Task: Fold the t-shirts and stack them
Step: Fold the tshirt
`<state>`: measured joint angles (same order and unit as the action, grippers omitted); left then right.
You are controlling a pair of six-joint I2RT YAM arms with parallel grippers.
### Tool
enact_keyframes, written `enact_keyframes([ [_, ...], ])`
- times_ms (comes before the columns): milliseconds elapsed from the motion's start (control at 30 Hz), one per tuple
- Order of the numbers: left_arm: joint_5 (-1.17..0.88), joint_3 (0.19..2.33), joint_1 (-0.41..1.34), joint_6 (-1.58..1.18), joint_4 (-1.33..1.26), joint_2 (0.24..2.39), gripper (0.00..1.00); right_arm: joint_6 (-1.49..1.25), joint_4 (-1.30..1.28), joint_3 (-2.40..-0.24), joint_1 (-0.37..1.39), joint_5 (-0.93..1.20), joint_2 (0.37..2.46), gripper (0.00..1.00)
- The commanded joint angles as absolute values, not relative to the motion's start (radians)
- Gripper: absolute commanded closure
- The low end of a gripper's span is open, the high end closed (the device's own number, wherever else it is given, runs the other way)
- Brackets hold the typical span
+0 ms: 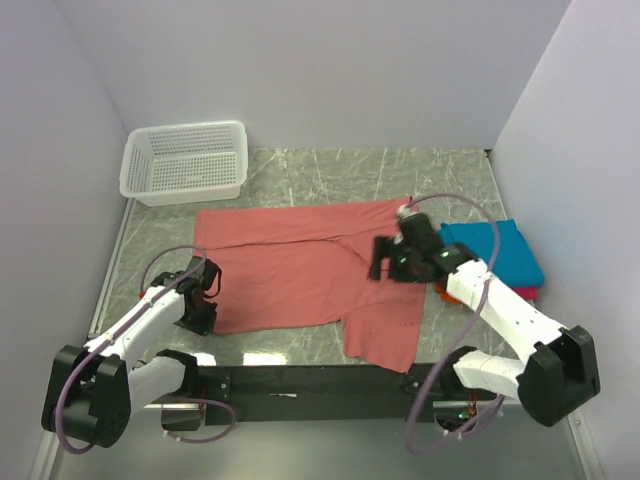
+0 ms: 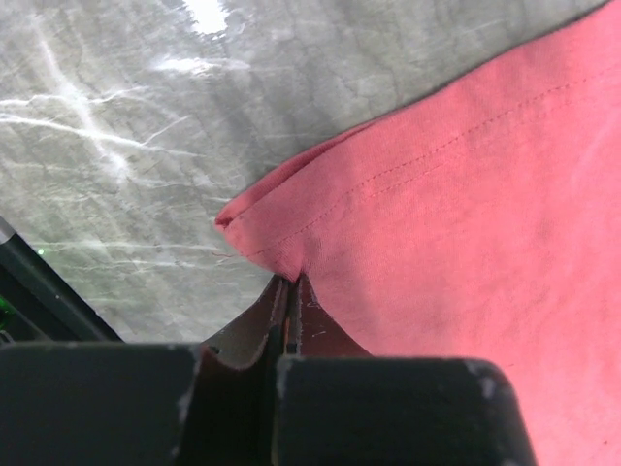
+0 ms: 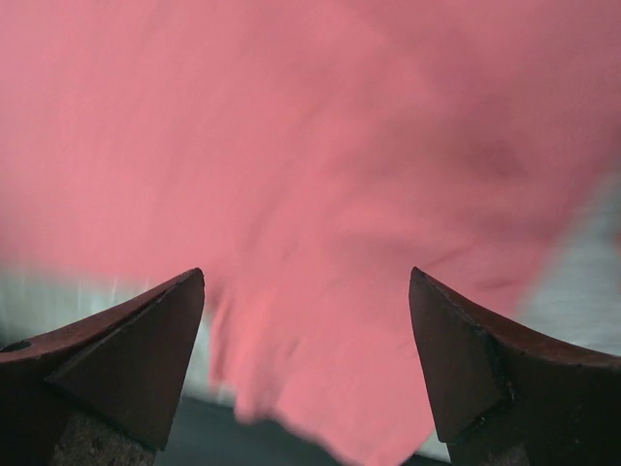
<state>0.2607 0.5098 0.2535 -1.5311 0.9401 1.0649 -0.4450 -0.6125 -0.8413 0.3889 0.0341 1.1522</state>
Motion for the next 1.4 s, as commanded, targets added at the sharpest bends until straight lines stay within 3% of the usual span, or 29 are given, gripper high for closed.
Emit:
enact_keyframes([
  [0, 0.313, 0.545, 0.247, -1.491, 0.893, 1.074, 0.99, -0.422, -0.721, -0.799, 0.578, 0.084, 1.114, 0.09],
  [133, 0.318, 0.569, 0.247, -1.471, 0.896, 1.074, 0.99, -0.506, -0.750, -0.726, 0.814, 0.106, 1.129, 0.10],
  [267, 0.321, 0.572, 0.247, -1.468, 0.902, 1.066, 0.99, -0.592, -0.779, -0.680, 0.935, 0.092, 1.170, 0.12],
  [800, 0.341, 0.591, 0.245, -1.466, 0.928, 1.023, 0.99, -0.683, -0.816, -0.627, 1.060, 0.043, 1.335, 0.37],
  [900, 0.334, 0.592, 0.247, -1.463, 0.925, 1.026, 0.99, -0.718, -0.828, -0.634, 1.061, 0.002, 1.353, 0.48],
  [933, 0.334, 0.592, 0.247, -1.462, 0.923, 1.028, 0.99, -0.730, -0.831, -0.634, 1.060, -0.020, 1.358, 0.62],
  [1000, 0.331, 0.597, 0.247, -1.459, 0.923, 1.032, 0.99, -0.758, -0.847, -0.649, 1.060, -0.081, 1.365, 0.78],
  [1133, 0.325, 0.607, 0.247, -1.453, 0.922, 1.029, 0.99, -0.769, -0.882, -0.706, 1.055, -0.156, 1.361, 0.95],
  [1200, 0.328, 0.618, 0.247, -1.450, 0.925, 1.026, 0.99, -0.750, -0.894, -0.742, 1.025, -0.193, 1.348, 1.00],
  [1367, 0.308, 0.630, 0.242, -1.428, 0.885, 1.037, 0.99, -0.683, -0.907, -0.834, 0.887, -0.278, 1.310, 1.00],
])
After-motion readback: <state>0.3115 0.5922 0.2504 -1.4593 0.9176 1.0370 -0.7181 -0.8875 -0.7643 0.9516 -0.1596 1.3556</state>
